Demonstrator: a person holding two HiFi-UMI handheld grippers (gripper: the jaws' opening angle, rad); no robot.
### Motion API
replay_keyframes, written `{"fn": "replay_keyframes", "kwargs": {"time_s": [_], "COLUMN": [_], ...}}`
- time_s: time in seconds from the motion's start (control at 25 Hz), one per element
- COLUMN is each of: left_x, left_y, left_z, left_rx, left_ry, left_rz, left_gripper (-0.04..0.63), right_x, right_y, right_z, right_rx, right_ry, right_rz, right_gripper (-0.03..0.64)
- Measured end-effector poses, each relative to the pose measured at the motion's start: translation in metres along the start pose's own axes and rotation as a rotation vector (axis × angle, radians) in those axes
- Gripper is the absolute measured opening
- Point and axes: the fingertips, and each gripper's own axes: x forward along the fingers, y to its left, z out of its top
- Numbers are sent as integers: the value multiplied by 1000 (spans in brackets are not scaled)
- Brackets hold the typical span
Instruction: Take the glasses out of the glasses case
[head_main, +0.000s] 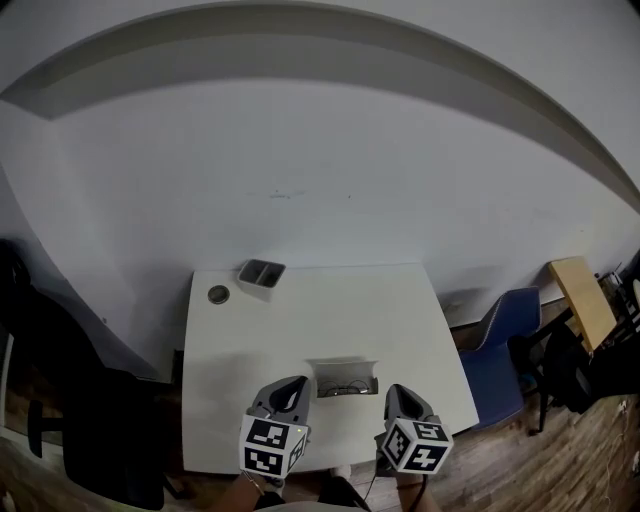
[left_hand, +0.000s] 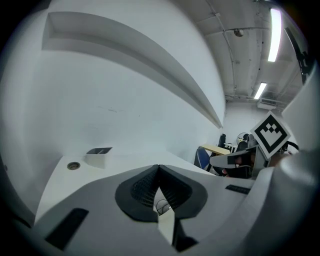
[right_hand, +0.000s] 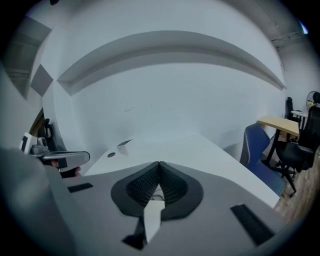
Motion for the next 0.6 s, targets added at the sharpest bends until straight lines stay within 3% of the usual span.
{"fn": "replay_keyframes", "kwargs": {"time_s": [0.28, 0.6], "left_x": [14, 19], "left_y": [-2, -4], "left_z": [8, 5], "left_rx": [-44, -44], "left_ry": [-3, 1], "left_rz": [145, 183], "left_gripper": [17, 17], "right_x": [42, 57], "right_y": [-3, 3], "right_z": [16, 12], "right_rx": [-53, -50], "right_ry": [46, 65], "right_rz": [151, 216], "right_gripper": [32, 32]}}
